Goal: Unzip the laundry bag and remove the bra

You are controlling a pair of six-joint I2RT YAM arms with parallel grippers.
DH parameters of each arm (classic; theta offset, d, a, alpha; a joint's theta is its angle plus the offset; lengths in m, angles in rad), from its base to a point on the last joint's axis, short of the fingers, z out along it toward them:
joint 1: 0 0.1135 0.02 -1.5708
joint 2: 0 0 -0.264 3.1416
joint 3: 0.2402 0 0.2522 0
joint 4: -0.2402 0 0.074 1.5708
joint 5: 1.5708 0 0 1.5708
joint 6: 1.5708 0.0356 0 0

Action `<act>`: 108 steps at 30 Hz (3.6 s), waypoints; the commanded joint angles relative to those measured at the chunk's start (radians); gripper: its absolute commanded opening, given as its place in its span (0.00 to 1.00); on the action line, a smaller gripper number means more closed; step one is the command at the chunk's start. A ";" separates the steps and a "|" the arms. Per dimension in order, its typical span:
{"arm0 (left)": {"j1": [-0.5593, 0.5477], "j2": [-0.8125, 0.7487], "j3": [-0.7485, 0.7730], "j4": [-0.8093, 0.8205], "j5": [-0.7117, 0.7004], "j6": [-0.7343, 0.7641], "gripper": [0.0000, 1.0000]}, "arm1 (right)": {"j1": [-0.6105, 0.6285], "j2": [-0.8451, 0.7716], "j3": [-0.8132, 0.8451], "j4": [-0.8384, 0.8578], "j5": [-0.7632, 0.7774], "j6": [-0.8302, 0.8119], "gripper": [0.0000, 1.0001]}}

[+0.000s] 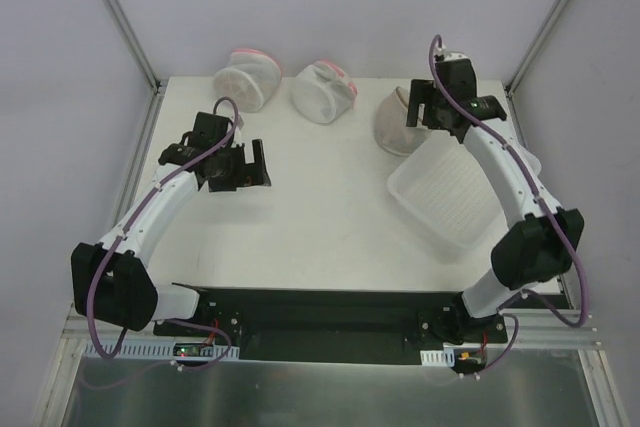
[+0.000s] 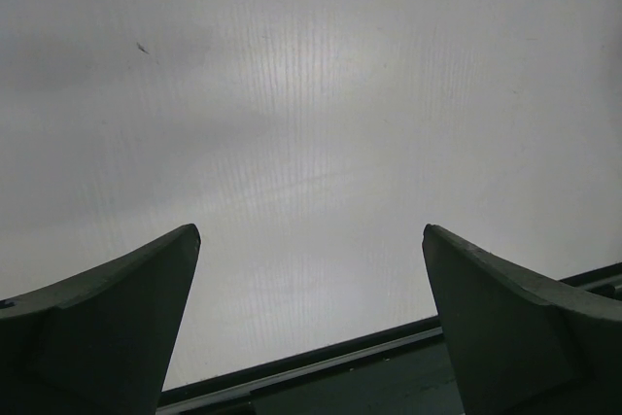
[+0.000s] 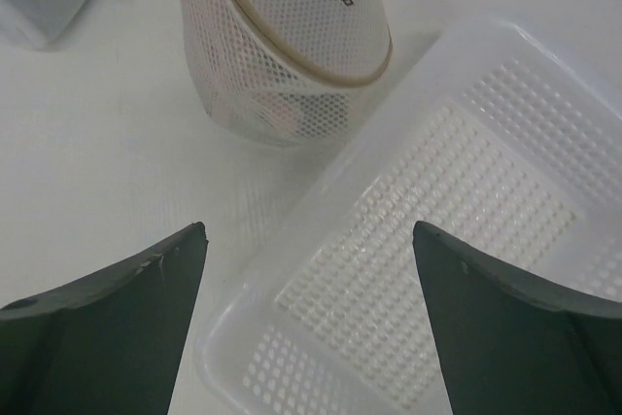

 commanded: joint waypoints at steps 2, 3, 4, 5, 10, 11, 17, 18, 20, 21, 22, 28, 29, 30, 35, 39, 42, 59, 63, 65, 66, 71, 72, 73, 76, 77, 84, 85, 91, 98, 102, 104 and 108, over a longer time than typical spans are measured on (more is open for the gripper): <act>-0.001 0.026 0.044 0.008 0.052 0.024 0.99 | 0.000 0.204 0.138 0.101 0.035 -0.085 0.89; -0.001 0.029 0.045 0.008 0.055 0.024 0.99 | -0.003 0.271 0.162 0.115 0.016 -0.089 0.88; -0.001 0.032 0.047 0.008 0.058 0.025 0.99 | -0.009 0.300 0.205 0.119 0.014 -0.093 0.87; -0.001 0.037 0.048 0.008 0.058 0.030 0.99 | -0.014 0.334 0.230 0.121 0.013 -0.093 0.87; -0.001 0.050 0.036 0.008 0.072 0.033 0.99 | -0.054 0.481 0.313 0.149 -0.010 -0.048 0.80; -0.001 0.052 0.034 0.008 0.075 0.028 0.99 | -0.057 0.489 0.310 0.162 -0.007 -0.042 0.74; -0.001 0.031 0.024 0.010 0.073 0.033 0.99 | -0.063 0.509 0.298 0.247 -0.019 -0.033 0.26; -0.001 0.029 0.024 0.008 0.070 0.033 0.99 | -0.061 0.505 0.304 0.247 -0.039 -0.033 0.14; -0.001 0.020 0.024 0.007 0.070 0.031 0.99 | -0.046 0.485 0.292 0.251 -0.048 -0.048 0.01; -0.001 0.015 0.024 0.008 0.070 0.031 0.99 | -0.035 0.450 0.278 0.271 -0.062 -0.059 0.02; -0.001 0.008 0.024 0.008 0.072 0.031 0.99 | -0.012 0.430 0.241 0.285 -0.073 -0.071 0.01; -0.001 -0.043 0.028 -0.007 0.024 0.039 0.99 | 0.112 0.281 0.170 0.316 -0.173 -0.181 0.01; -0.001 -0.054 0.031 -0.011 0.017 0.047 0.99 | 0.129 0.264 0.149 0.314 -0.177 -0.192 0.01; -0.001 -0.065 0.033 -0.019 0.000 0.051 0.99 | 0.147 0.247 0.138 0.305 -0.191 -0.221 0.02; -0.001 -0.150 0.040 -0.062 -0.057 0.094 0.99 | 0.267 0.124 0.035 0.245 -0.186 -0.244 0.01; -0.001 -0.203 0.047 -0.079 -0.094 0.105 0.99 | 0.368 0.046 -0.128 0.227 -0.126 -0.234 0.01; -0.001 -0.210 0.051 -0.079 -0.091 0.103 0.99 | 0.455 0.066 -0.135 0.148 -0.024 -0.153 0.18; -0.193 -0.118 0.134 -0.094 -0.031 -0.008 0.99 | 0.480 -0.253 -0.354 0.144 0.014 0.216 0.89; -0.264 -0.095 0.068 -0.096 -0.054 -0.134 0.99 | 0.463 -0.348 -0.452 0.095 0.073 0.297 0.89; -0.290 -0.101 0.041 -0.093 -0.054 -0.234 0.98 | 0.465 -0.387 -0.520 0.074 0.083 0.334 0.89; -0.305 -0.103 0.027 -0.091 -0.066 -0.266 0.99 | 0.465 -0.432 -0.546 0.069 0.094 0.343 0.89; -0.412 -0.063 0.042 -0.062 -0.167 -0.458 0.99 | 0.474 -0.593 -0.690 -0.014 0.143 0.449 0.89; -0.431 -0.049 0.045 -0.062 -0.172 -0.496 0.99 | 0.479 -0.621 -0.705 -0.029 0.162 0.458 0.89; -0.437 -0.027 0.042 -0.058 -0.177 -0.574 0.99 | 0.480 -0.679 -0.722 -0.044 0.171 0.467 0.89; -0.472 0.030 0.036 -0.042 -0.244 -0.663 0.96 | 0.483 -0.768 -0.758 -0.107 0.212 0.495 0.88; -0.472 0.044 0.033 -0.033 -0.255 -0.679 0.93 | 0.485 -0.785 -0.759 -0.135 0.221 0.498 0.88; -0.498 0.168 0.121 0.030 -0.226 -0.589 0.00 | 0.491 -0.806 -0.750 -0.175 0.238 0.507 0.88; -0.505 0.203 0.149 0.038 -0.180 -0.433 0.00 | 0.491 -0.801 -0.750 -0.167 0.231 0.501 0.88; -0.518 0.216 0.240 0.013 -0.083 0.145 0.00 | 0.492 -0.767 -0.729 -0.097 0.174 0.470 0.88; -0.450 0.113 0.258 -0.019 -0.160 0.289 0.99 | 0.503 -0.721 -0.710 -0.134 0.246 0.464 0.88; -0.448 0.089 0.323 -0.044 -0.169 0.260 0.99 | 0.503 -0.733 -0.727 -0.131 0.238 0.466 0.89; -0.509 0.081 0.341 -0.054 -0.230 0.252 0.99 | 0.505 -0.750 -0.736 -0.135 0.246 0.472 0.89; -0.684 0.150 0.418 -0.135 -0.434 0.251 0.99 | 0.505 -0.796 -0.755 -0.146 0.290 0.480 0.89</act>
